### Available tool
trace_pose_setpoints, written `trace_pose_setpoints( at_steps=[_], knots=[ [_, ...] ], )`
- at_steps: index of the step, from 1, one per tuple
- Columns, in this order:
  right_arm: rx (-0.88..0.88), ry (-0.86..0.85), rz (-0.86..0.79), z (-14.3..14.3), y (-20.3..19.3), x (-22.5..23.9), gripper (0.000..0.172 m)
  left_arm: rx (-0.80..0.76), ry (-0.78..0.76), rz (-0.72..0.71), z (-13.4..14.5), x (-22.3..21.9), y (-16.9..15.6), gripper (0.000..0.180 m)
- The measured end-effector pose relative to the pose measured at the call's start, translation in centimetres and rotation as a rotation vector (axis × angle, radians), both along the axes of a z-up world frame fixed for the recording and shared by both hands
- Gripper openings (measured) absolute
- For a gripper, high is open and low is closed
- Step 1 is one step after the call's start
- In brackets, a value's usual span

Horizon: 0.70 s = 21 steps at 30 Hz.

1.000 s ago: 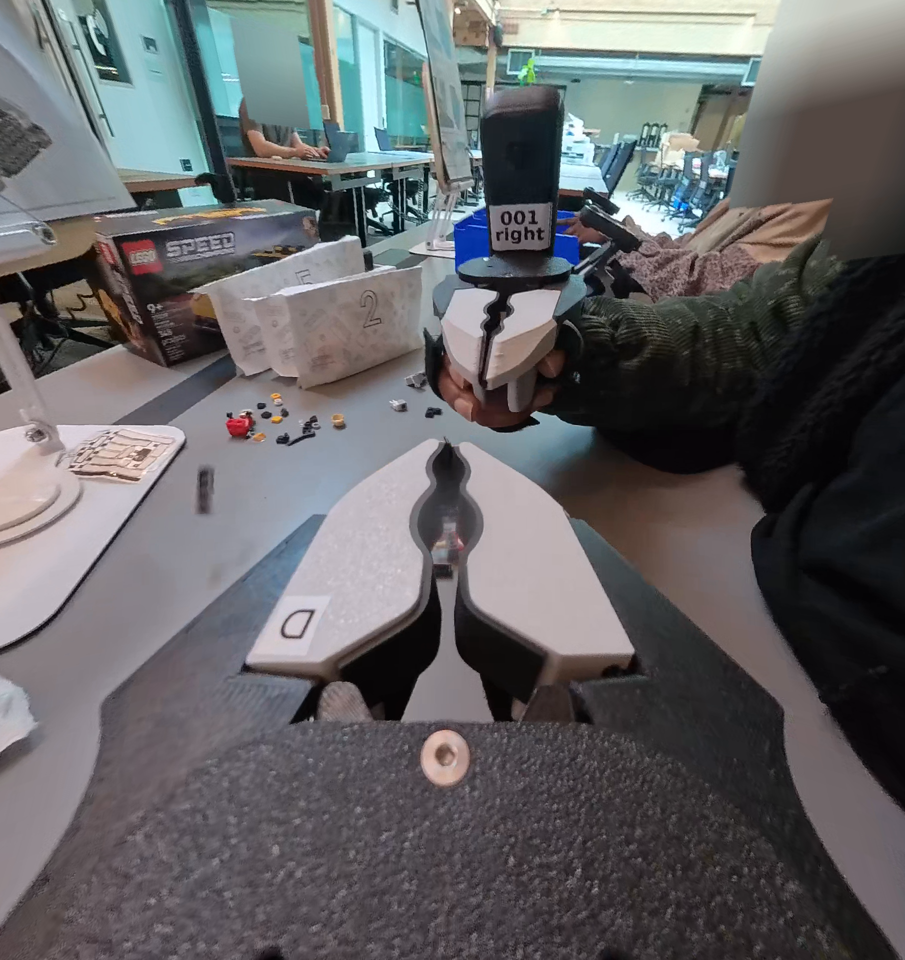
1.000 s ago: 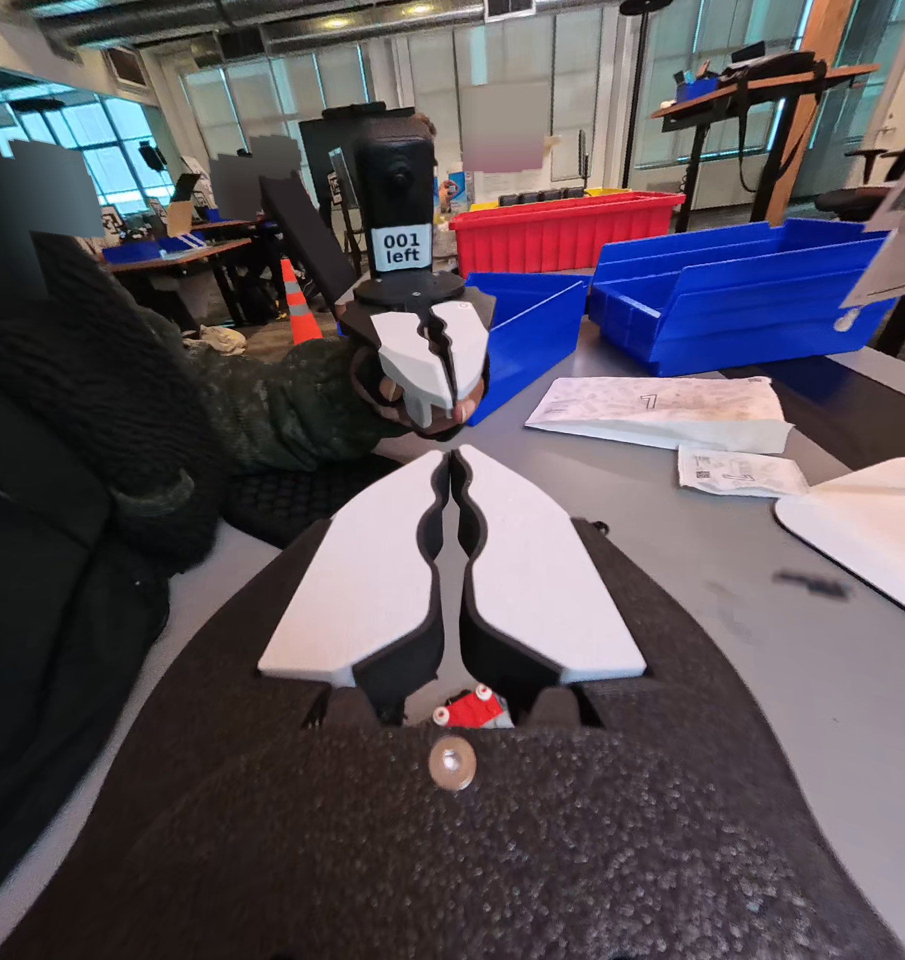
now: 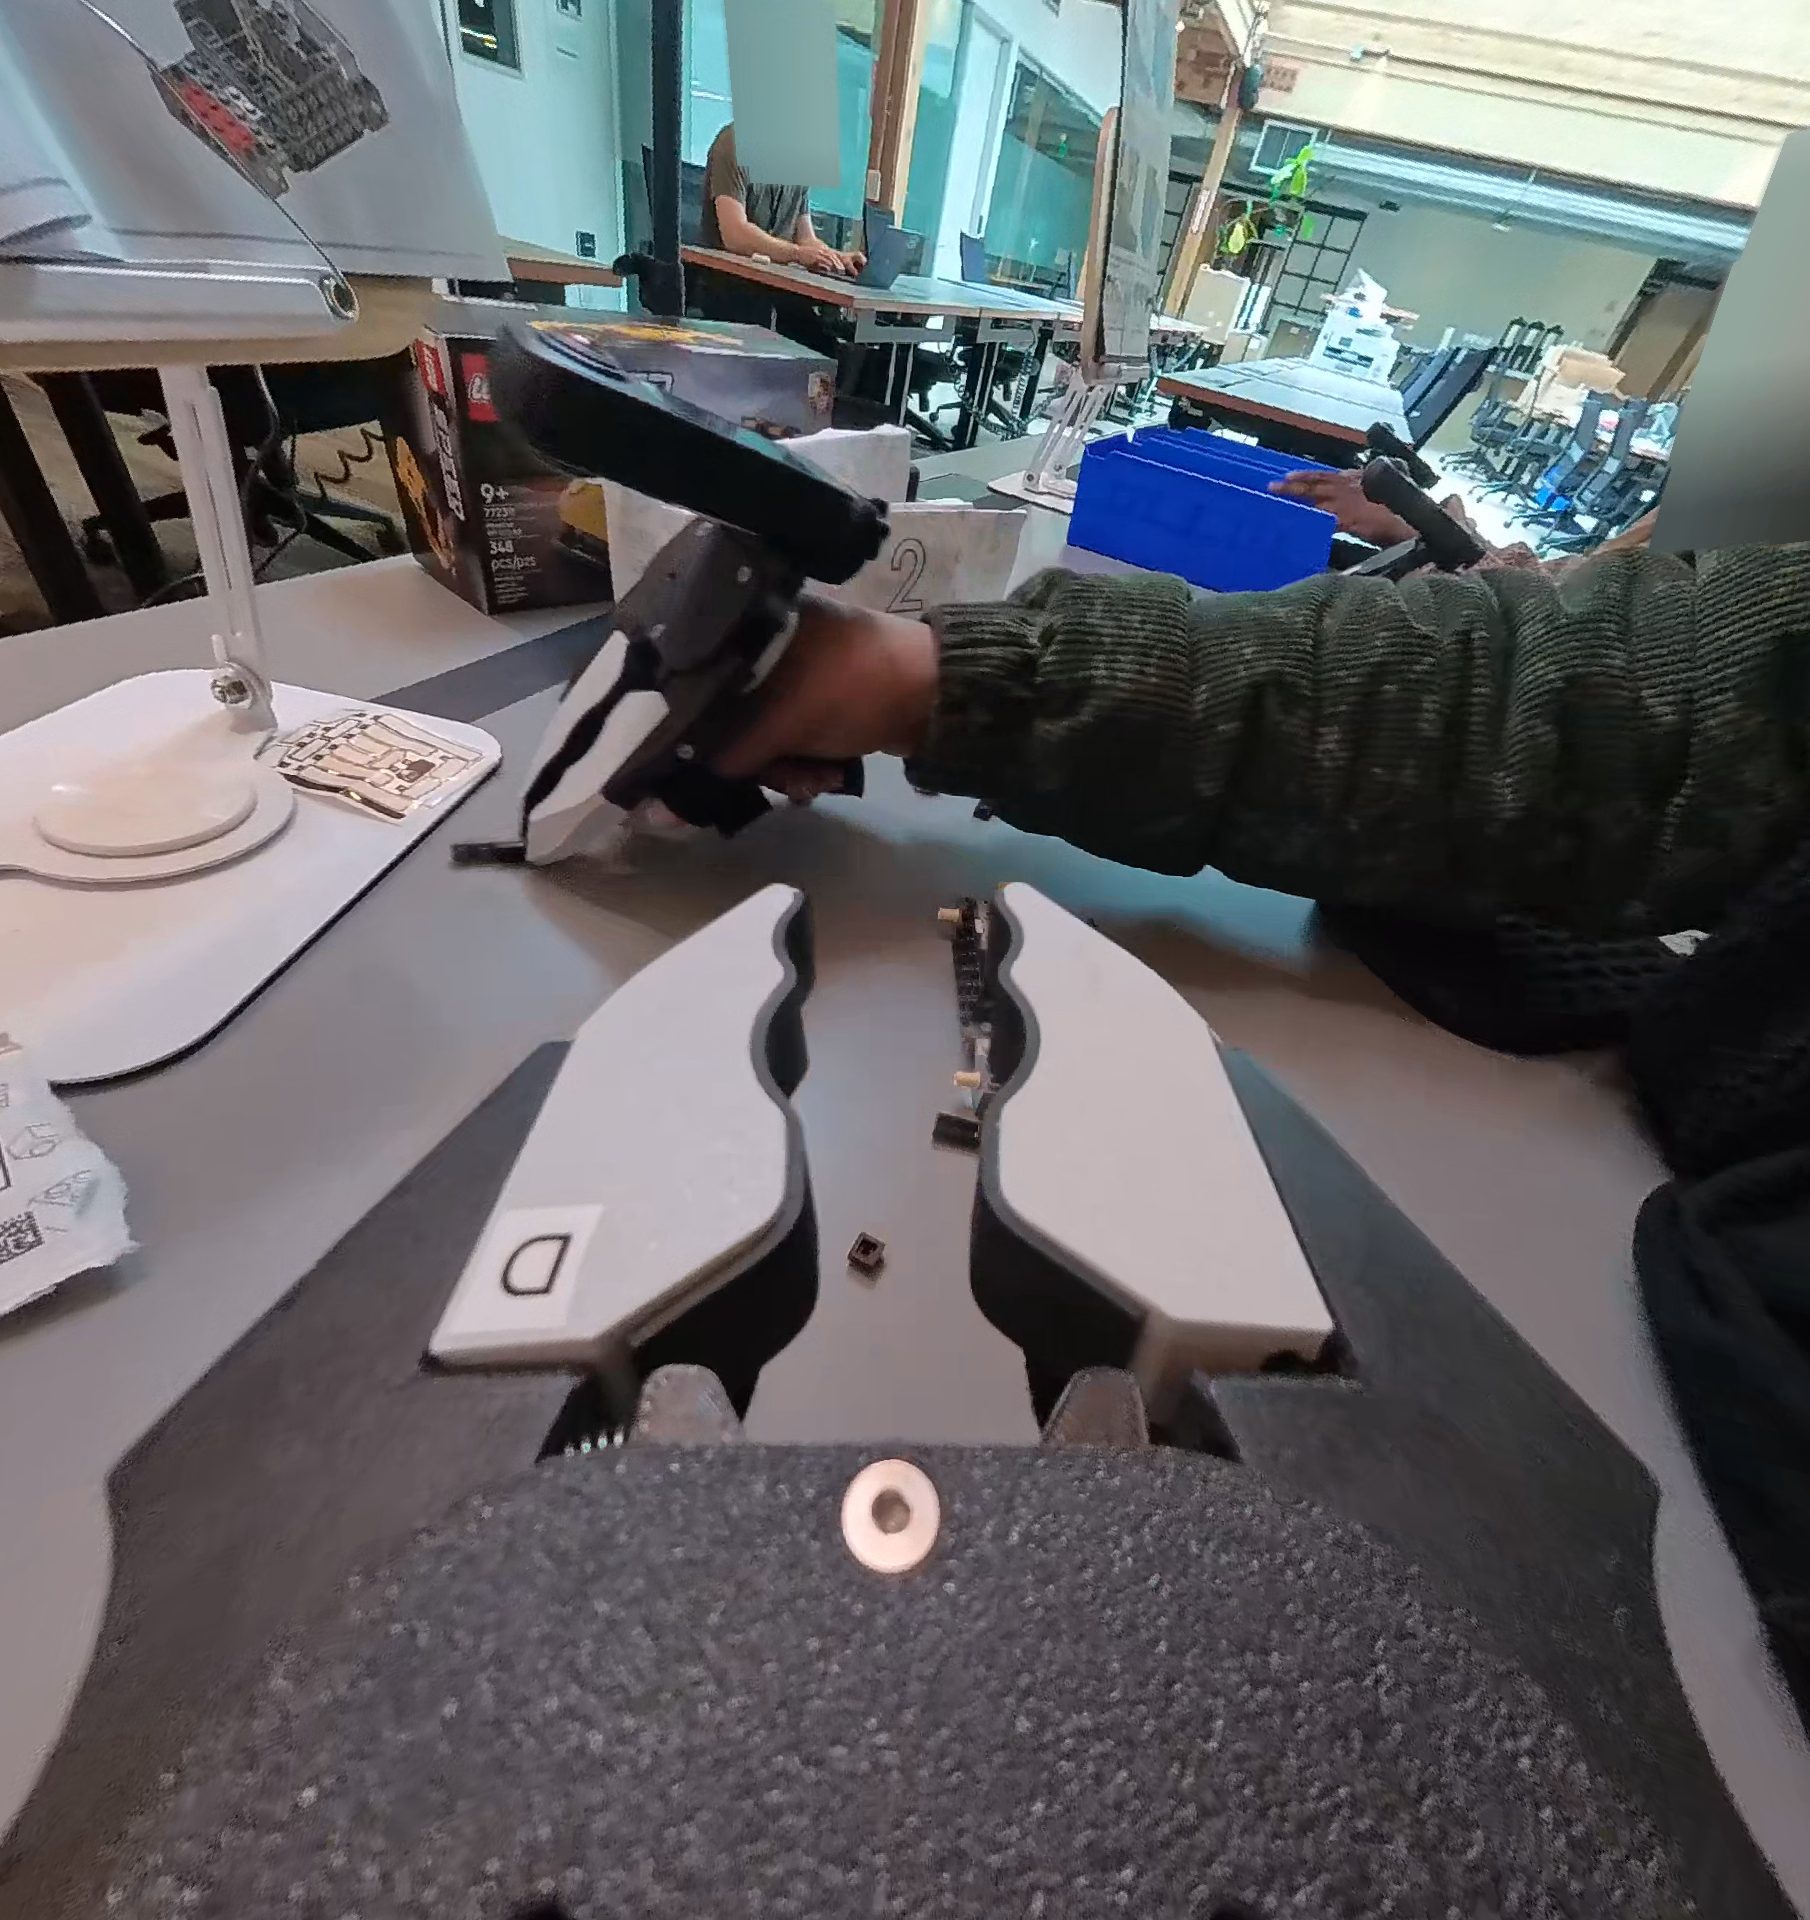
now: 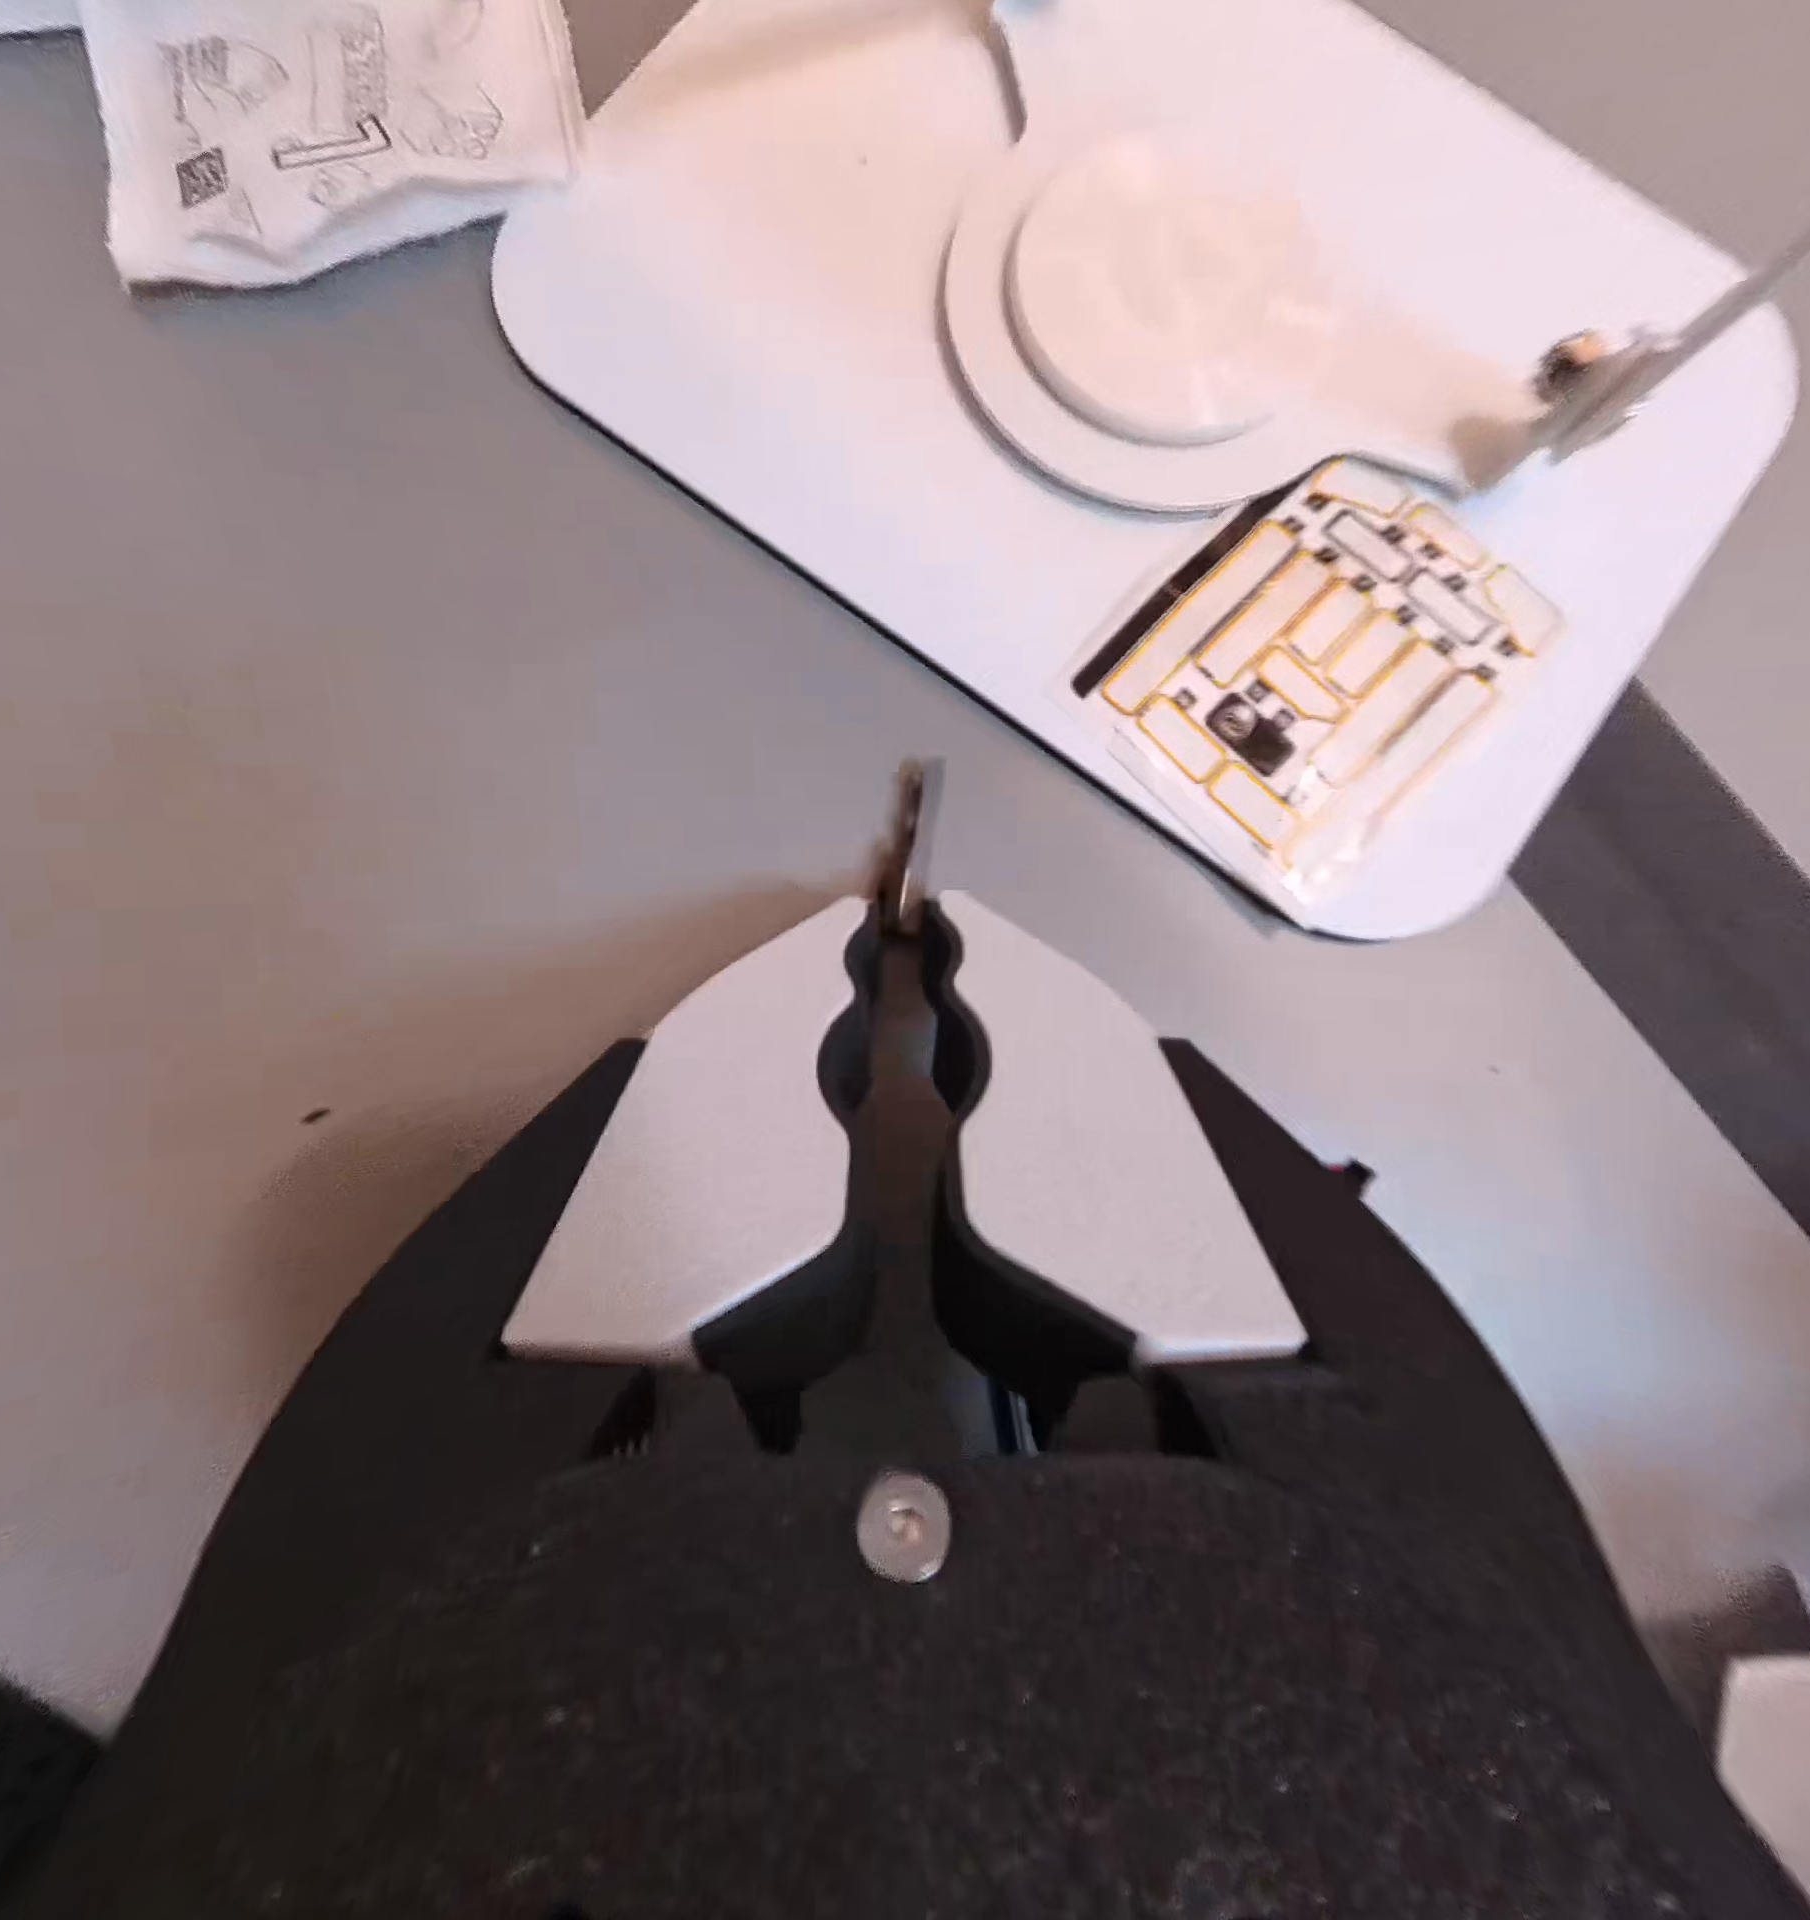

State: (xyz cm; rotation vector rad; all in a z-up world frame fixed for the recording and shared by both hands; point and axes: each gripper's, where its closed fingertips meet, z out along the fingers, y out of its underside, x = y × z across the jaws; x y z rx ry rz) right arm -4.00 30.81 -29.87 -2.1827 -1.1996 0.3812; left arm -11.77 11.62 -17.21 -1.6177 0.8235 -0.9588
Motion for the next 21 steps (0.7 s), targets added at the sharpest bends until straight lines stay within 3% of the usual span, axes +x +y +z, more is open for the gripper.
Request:
trace_pose_setpoints(
  at_steps=[4,9,12,16,21],
  knots=[
    [-0.031,0.087,0.123,1.5,-2.3,-1.8,0.006,-0.006,0.008,-0.008,-0.4,-0.2,0.0,0.016],
    [-0.193,0.583,0.493,9.6,-14.1,-4.1,0.006,0.027,0.012,-0.04,-0.2,0.5,-0.6,0.015],
    [-0.332,0.788,0.661,13.2,-20.7,-3.2,0.006,0.132,-0.025,-0.099,1.2,1.5,-2.0,0.023],
    [-0.486,0.888,0.765,14.4,-25.3,-2.3,0.006,0.274,-0.028,-0.232,2.6,3.3,-5.2,0.026],
    [-0.653,0.917,0.871,14.2,-28.1,-1.7,0.006,0.33,-0.026,-0.394,2.7,4.7,-8.6,0.024]
  ],
)
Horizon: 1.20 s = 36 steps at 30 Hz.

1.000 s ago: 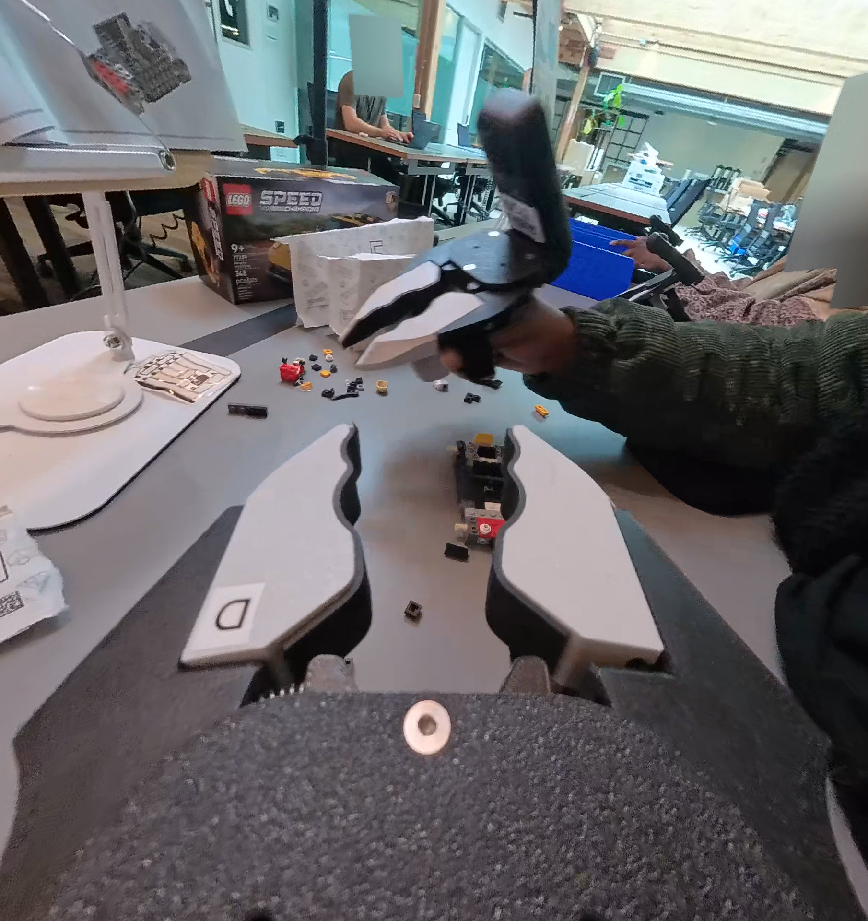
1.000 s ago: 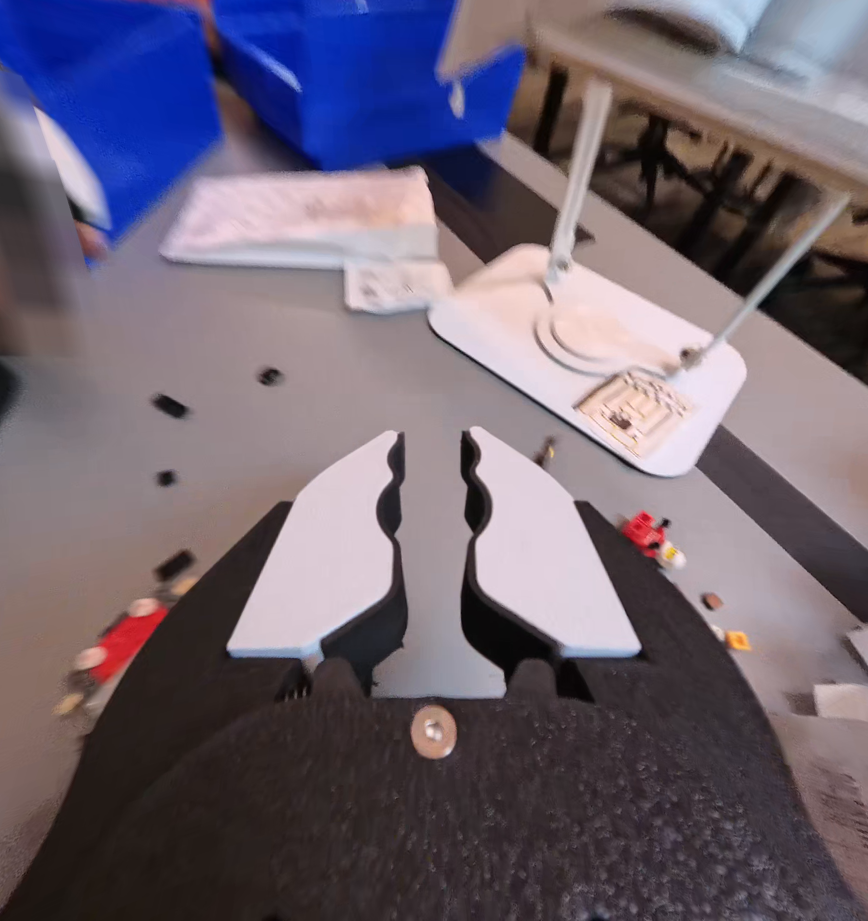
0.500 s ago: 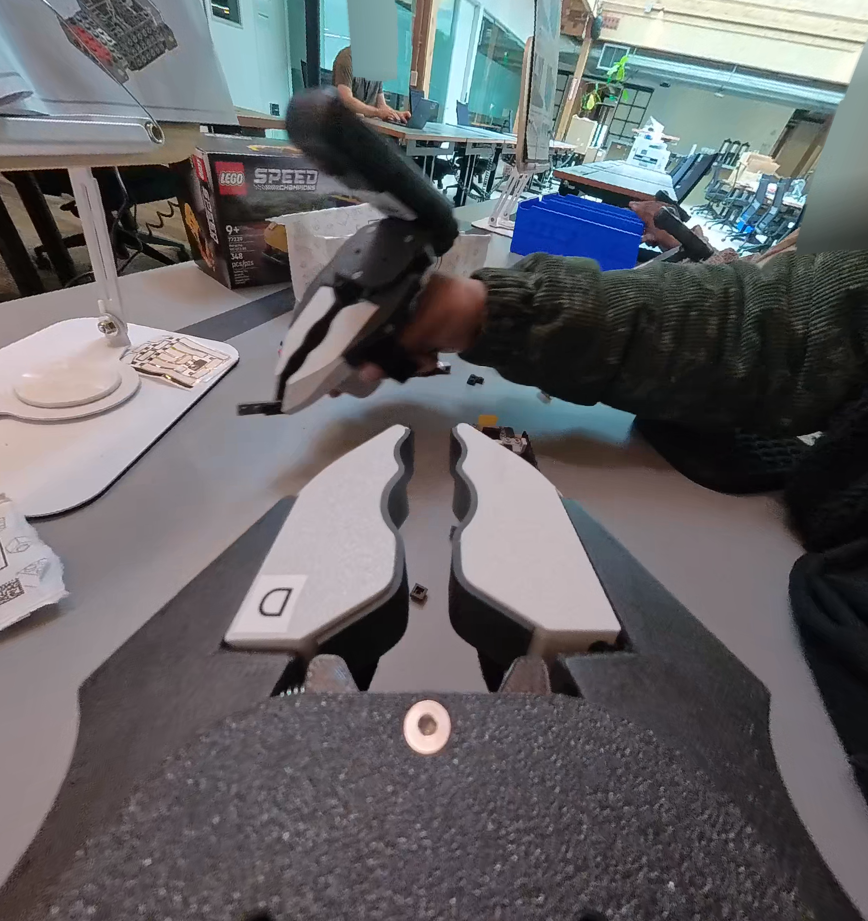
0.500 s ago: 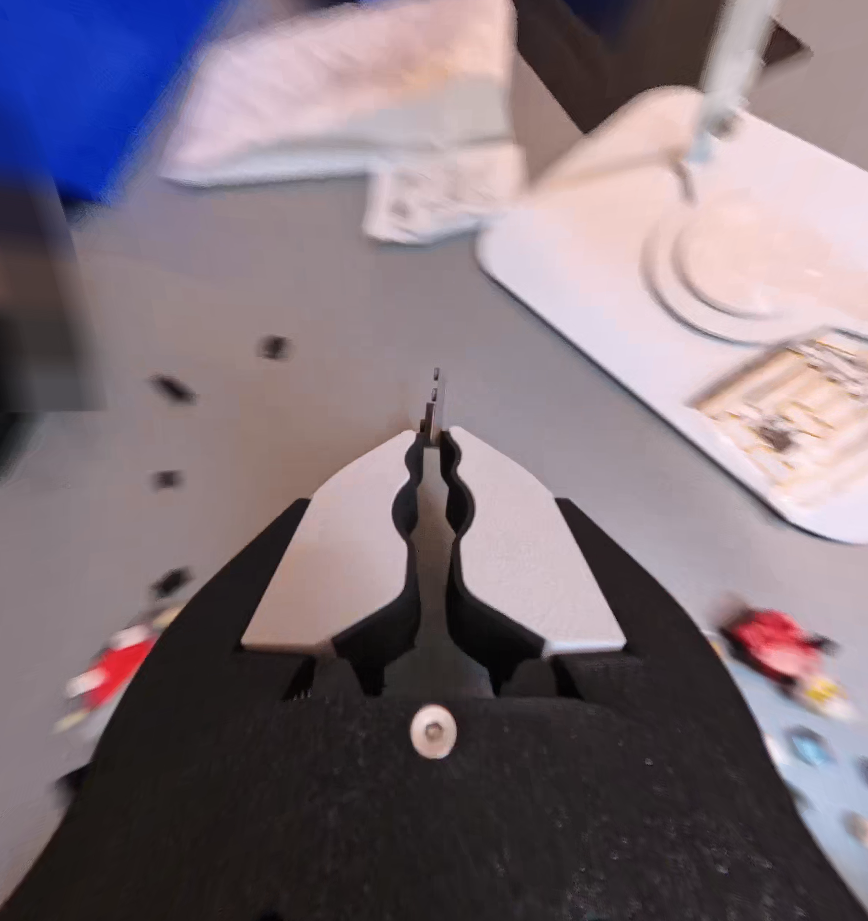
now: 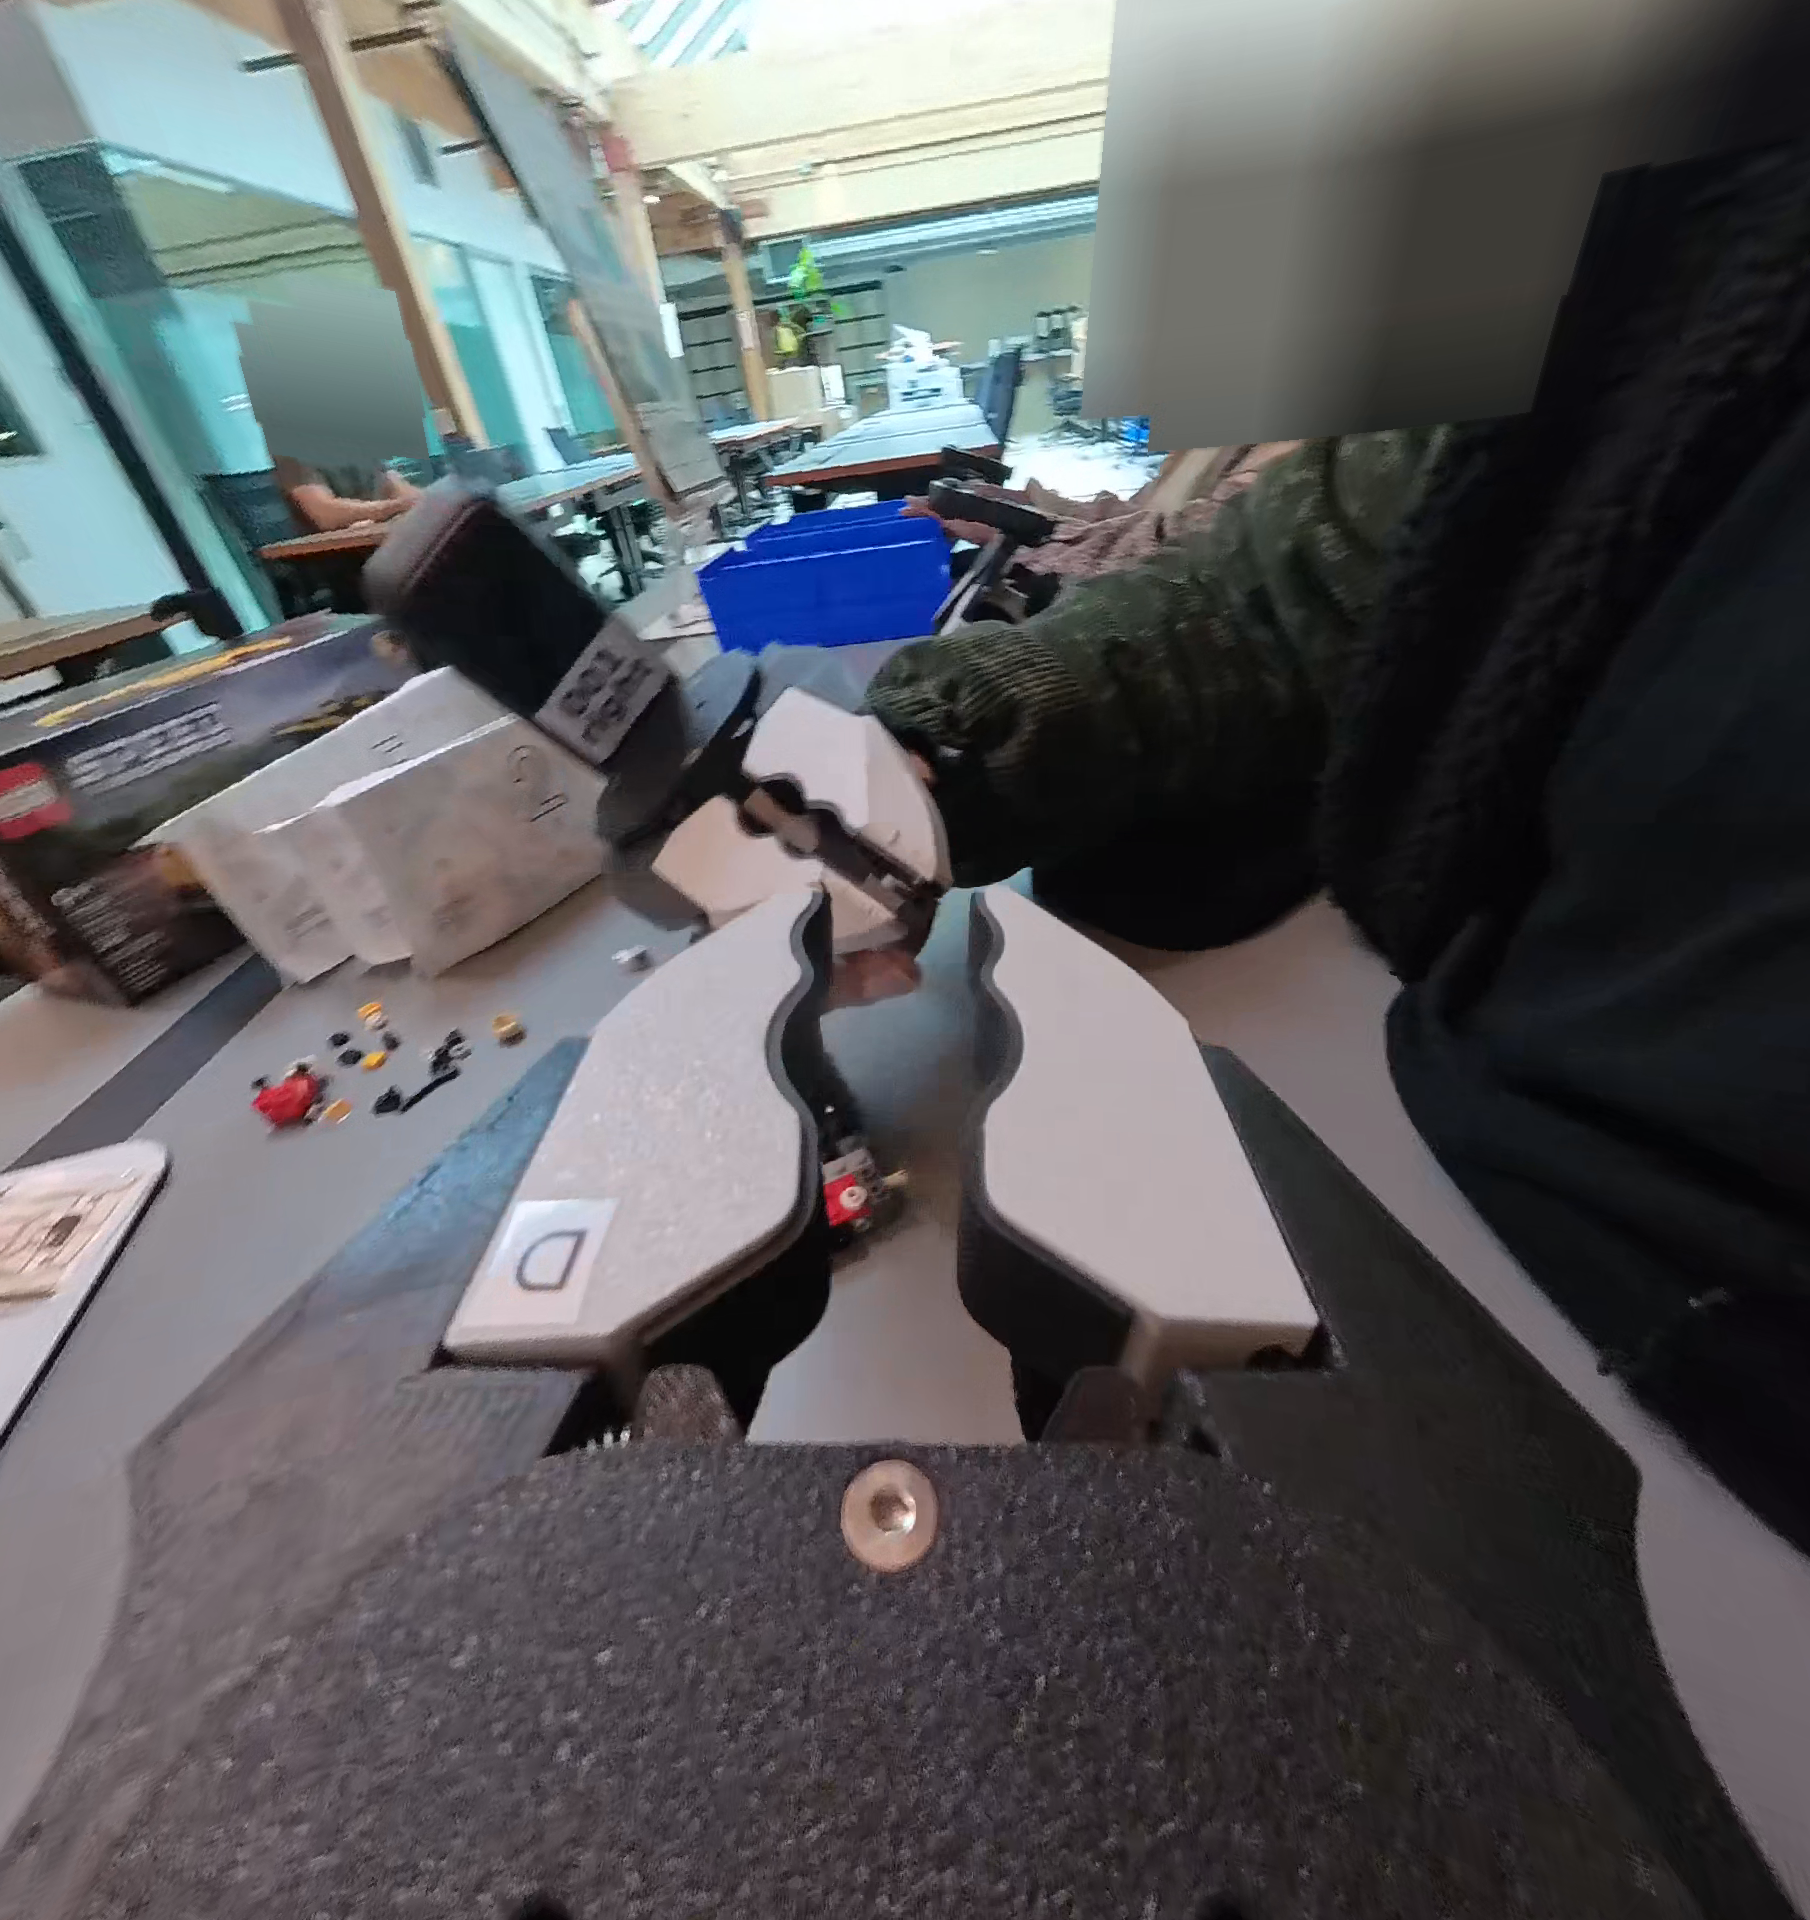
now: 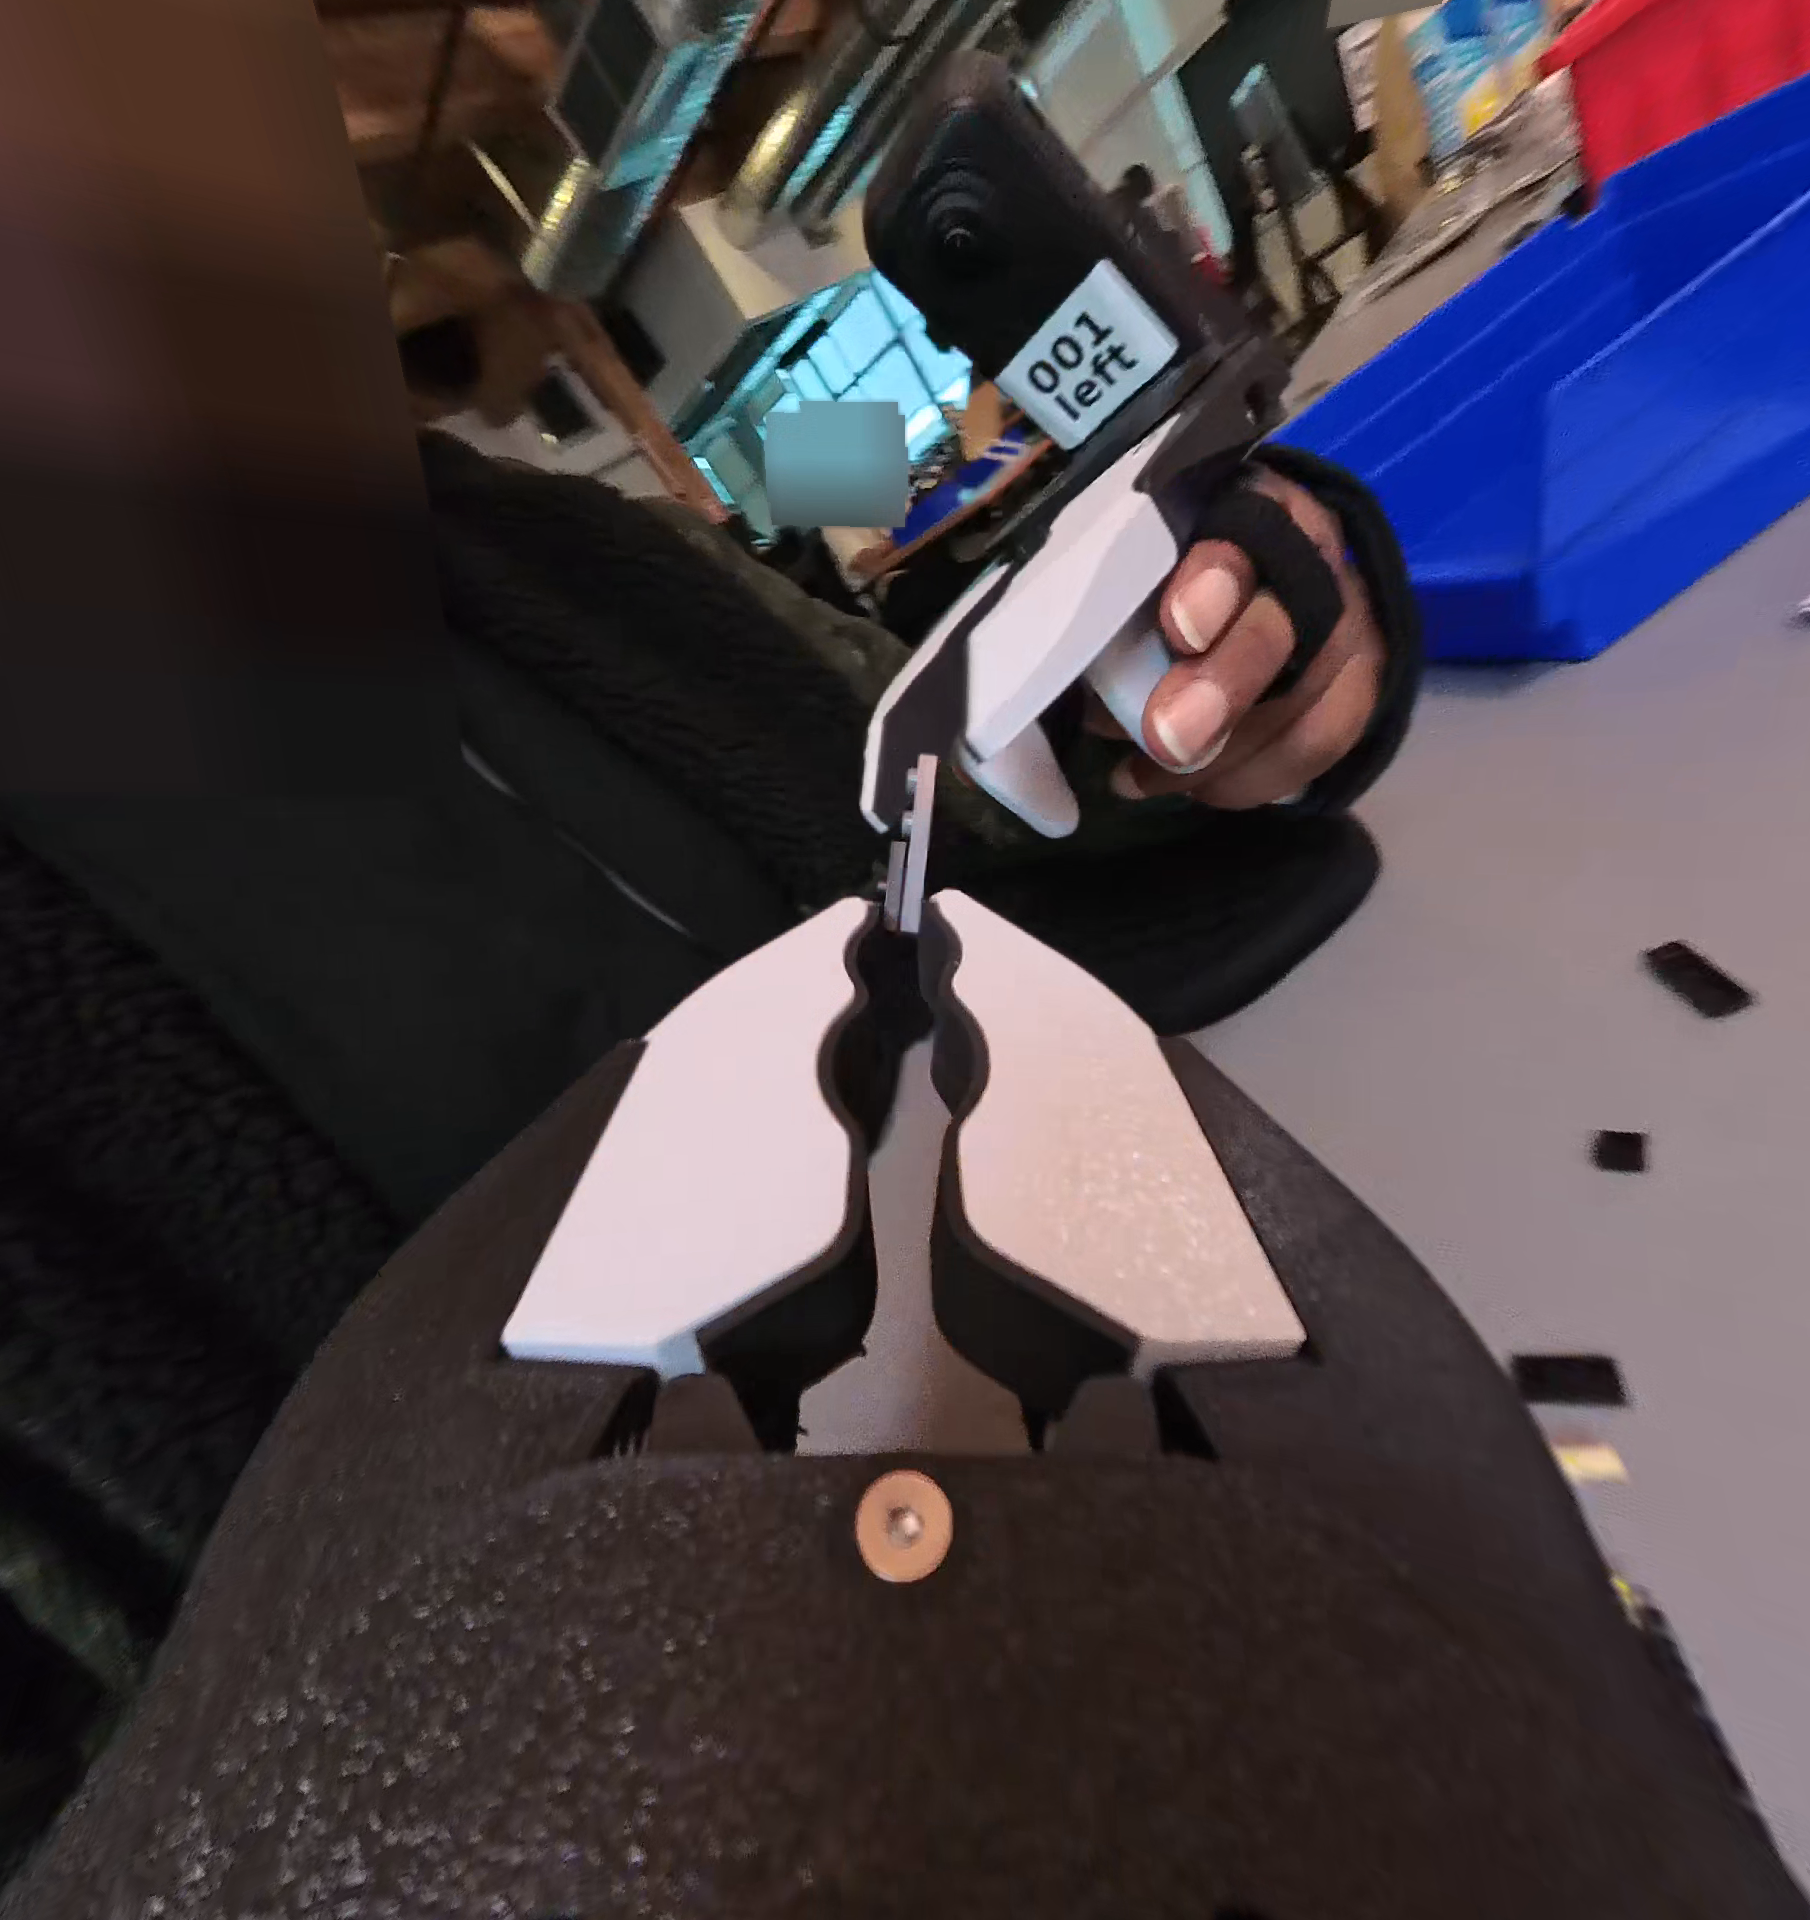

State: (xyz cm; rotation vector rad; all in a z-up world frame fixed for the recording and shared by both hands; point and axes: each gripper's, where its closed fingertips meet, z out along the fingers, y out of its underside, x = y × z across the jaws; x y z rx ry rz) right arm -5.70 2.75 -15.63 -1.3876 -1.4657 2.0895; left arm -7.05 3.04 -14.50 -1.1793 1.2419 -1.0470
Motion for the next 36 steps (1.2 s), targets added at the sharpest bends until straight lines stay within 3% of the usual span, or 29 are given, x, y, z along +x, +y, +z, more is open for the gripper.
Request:
trace_pose_setpoints(
  at_steps=[6,10,15,17,21,24,26,36],
  knots=[
    [-0.108,0.021,0.16,-0.3,-2.1,0.3,0.006,0.081,0.04,-0.085,-0.5,1.1,-2.2,0.021],
    [-0.12,0.026,0.207,-0.6,-2.9,0.2,0.006,0.098,0.057,-0.115,-0.8,1.2,-2.9,0.007],
    [-0.092,0.039,0.105,-0.1,-1.6,-0.1,0.013,0.056,0.066,-0.044,-0.5,0.8,-1.6,0.008],
    [0.039,0.044,-0.028,0.6,-0.6,-0.3,0.024,0.0,0.06,0.014,-0.3,0.2,-0.3,0.008],
    [0.54,-0.033,-0.332,0.7,1.1,-1.0,0.022,-0.108,0.059,0.046,-0.5,-0.1,0.9,0.009],
    [0.826,-0.127,-0.439,-0.3,1.5,-1.4,0.019,-0.142,0.06,0.048,-0.7,0.0,1.0,0.009],
    [0.88,-0.138,-0.47,-0.5,1.4,-1.8,0.008,-0.141,0.072,0.05,-0.9,0.1,1.0,0.009],
    [0.879,-0.162,-0.468,-1.2,1.2,-2.0,0.008,-0.139,0.114,0.031,-1.5,0.0,0.8,0.009]
  ],
)
